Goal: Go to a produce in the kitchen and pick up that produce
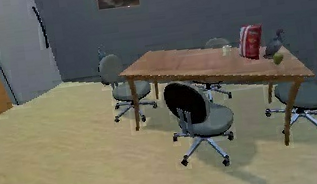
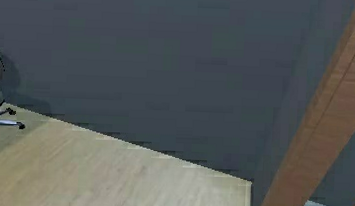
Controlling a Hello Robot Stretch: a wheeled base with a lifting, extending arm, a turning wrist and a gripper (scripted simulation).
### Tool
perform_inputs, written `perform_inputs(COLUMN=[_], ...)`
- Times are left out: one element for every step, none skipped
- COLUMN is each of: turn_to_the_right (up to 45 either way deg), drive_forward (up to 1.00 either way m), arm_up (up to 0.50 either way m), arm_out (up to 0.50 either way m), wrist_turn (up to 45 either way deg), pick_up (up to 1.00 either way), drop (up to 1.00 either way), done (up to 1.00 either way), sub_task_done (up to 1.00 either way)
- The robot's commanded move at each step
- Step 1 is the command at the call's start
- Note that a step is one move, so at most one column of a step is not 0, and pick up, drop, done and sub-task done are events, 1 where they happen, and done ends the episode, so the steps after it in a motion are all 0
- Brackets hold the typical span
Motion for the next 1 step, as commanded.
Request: perform_inputs(turn_to_the_right=[12.0], drive_forward=[0.0], arm_up=[0.0], arm_out=[0.0], wrist_turn=[0.0], pick_up=[0.0], drop=[0.0], done=[0.0], sub_task_done=[0.0])
